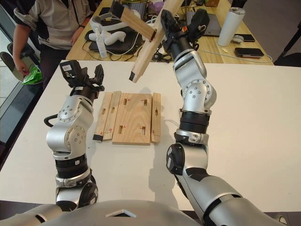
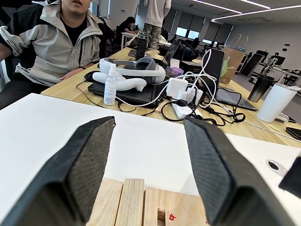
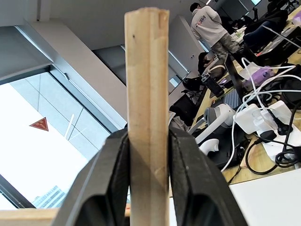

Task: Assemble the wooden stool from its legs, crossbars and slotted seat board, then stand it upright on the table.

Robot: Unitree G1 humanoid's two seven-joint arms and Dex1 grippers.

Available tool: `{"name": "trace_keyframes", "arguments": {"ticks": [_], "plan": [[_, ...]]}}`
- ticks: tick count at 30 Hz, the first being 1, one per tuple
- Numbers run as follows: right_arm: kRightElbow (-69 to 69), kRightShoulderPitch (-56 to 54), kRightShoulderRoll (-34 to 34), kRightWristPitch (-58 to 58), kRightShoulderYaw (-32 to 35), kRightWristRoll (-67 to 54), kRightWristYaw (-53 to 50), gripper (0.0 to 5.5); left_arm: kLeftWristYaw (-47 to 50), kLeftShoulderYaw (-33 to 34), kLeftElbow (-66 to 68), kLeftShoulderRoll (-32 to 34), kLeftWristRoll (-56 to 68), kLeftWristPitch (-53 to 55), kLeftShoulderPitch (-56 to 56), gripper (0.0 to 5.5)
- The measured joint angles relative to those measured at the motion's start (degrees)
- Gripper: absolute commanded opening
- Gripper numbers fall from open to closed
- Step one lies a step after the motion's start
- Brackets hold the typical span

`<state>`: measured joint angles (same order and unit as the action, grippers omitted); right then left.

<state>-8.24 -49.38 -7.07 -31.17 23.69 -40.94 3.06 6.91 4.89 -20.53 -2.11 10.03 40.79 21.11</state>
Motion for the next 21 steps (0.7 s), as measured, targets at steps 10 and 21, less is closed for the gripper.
{"name": "trace_keyframes", "arguments": {"ticks": [10, 21], "plan": [[3.11, 2.55, -0.07, -0.54, -4.99, -4.23, -0.14, 1.01, -7.68, -4.36, -1.42, 3.46, 0.17, -2.94, 1.12, 3.47], [4.8, 4.57, -0.05, -0.52, -8.99, -5.45, -0.23, 1.01, -17.32, -2.29, -3.3, 4.15, 14.26, 2.85, 4.5, 3.47]]}}
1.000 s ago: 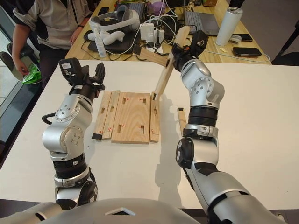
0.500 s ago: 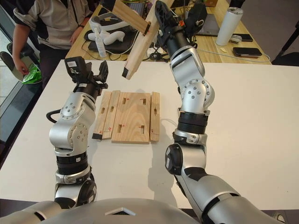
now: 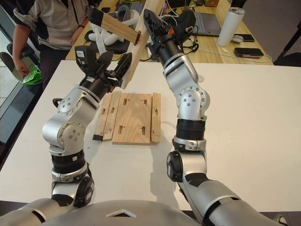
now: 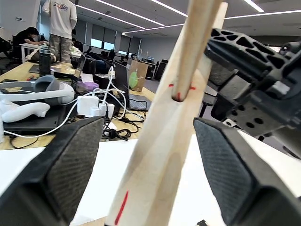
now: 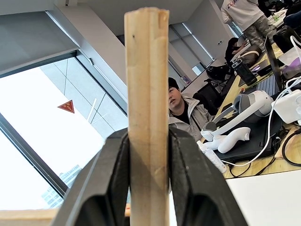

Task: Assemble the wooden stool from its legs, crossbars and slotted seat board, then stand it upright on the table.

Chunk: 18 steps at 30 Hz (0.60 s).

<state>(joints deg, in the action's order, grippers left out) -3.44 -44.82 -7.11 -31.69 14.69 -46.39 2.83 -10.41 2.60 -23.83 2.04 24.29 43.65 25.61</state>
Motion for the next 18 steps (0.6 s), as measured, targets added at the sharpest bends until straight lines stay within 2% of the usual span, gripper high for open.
{"name": "trace_keyframes", "arguments": {"ticks": [7, 18], "plan": [[0.86, 1.07, -0.02, -0.16, -0.16, -1.59, -1.5, 1.01, -5.55, -5.47, -1.55, 4.66, 1.91, 1.85, -0.4, 3.47], [7.92, 2.29, 1.49, -9.98, 1.16, -8.06, -6.41, 1.01, -5.78, -6.56, -2.84, 9.04, -0.19, -0.45, -2.78, 3.47]]}}
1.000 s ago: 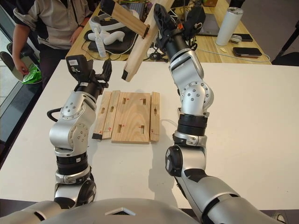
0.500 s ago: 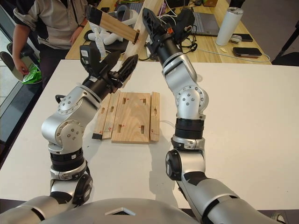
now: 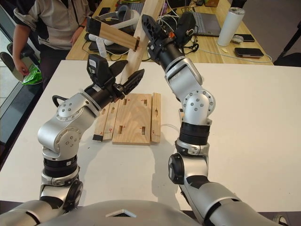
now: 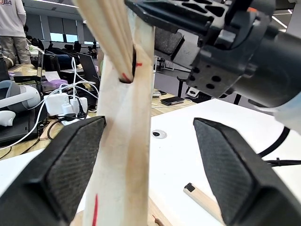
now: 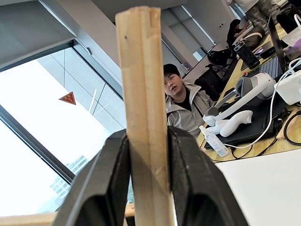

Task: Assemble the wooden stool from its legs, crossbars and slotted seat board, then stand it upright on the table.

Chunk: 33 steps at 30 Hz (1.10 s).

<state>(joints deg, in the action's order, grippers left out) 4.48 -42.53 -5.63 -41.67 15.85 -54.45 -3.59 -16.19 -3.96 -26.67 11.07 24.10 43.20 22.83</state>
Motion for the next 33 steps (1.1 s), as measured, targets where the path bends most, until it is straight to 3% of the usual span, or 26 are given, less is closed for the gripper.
{"name": "trace_keyframes", "arguments": {"ticks": [17, 26, 30, 33], "plan": [[4.54, -0.06, 5.56, -6.87, 1.33, -8.72, -3.17, 1.0, -1.41, -0.56, 1.15, 3.74, -2.49, -0.32, -2.16, 3.47], [7.81, 2.78, 15.89, -15.51, 4.6, -23.15, -3.81, 1.0, -2.13, 0.57, 2.59, 5.43, -4.35, -2.06, -2.19, 3.47], [9.73, 4.79, 16.82, -15.44, 5.04, -33.61, -6.08, 1.0, -2.16, 0.65, 2.97, 5.95, -4.81, -2.47, -2.21, 3.47], [10.8, 6.06, 17.02, -12.97, 4.22, -35.02, -9.55, 1.0, -2.23, 0.62, 2.97, 5.96, -4.86, -2.82, -2.21, 3.47]]}}
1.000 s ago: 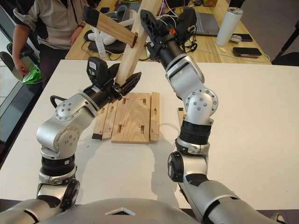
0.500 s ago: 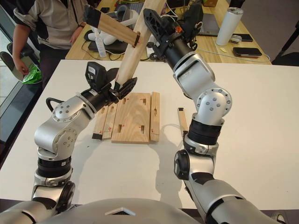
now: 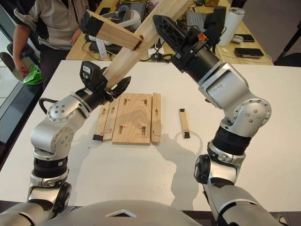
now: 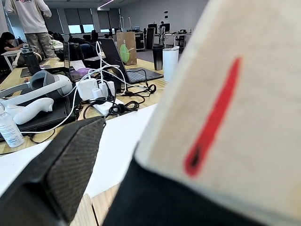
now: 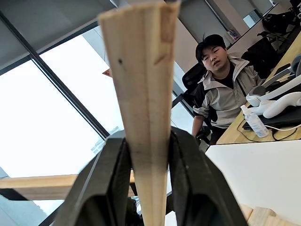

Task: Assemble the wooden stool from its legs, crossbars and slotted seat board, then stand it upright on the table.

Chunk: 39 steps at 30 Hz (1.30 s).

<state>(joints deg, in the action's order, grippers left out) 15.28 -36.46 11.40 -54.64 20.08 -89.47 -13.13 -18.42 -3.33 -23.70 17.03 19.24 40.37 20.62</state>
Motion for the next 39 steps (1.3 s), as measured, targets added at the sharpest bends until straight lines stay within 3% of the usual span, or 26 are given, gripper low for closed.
{"name": "trace_keyframes", "arguments": {"ticks": [8, 14, 20, 24, 30, 36, 39], "plan": [[-0.38, 0.78, -3.55, 10.66, -2.71, 10.56, -8.41, 1.0, -1.52, -0.65, -1.41, 0.59, 0.57, 1.51, -1.62, 3.47], [2.09, 8.81, 5.23, 9.86, -3.91, 25.5, -8.9, 1.0, -1.66, 1.93, -5.57, 3.39, 0.8, 5.2, -7.64, 3.47], [16.84, 26.57, 6.49, 3.15, -3.15, 7.98, -16.09, 1.0, 7.5, 9.93, -6.47, -0.25, 0.54, 7.84, -7.94, 3.47], [21.09, 32.48, 8.17, 4.47, -3.34, 1.04, -21.22, 1.0, 12.11, 10.85, -6.51, -1.38, -1.05, 11.08, -8.19, 3.47], [22.02, 34.22, 8.67, 9.55, -6.19, 0.97, -23.57, 1.0, 14.4, 12.16, -6.49, -2.75, -1.67, 12.61, -8.25, 3.47], [19.8, 33.94, 6.34, 14.17, -9.01, 3.51, -23.37, 1.0, 18.95, 12.15, -10.1, -12.59, 0.52, 11.85, -8.21, 3.47], [19.71, 34.03, 6.32, 14.67, -10.11, 4.8, -21.79, 1.0, 20.38, 11.13, -11.62, -14.28, 0.48, 11.76, -8.45, 3.47]]}}
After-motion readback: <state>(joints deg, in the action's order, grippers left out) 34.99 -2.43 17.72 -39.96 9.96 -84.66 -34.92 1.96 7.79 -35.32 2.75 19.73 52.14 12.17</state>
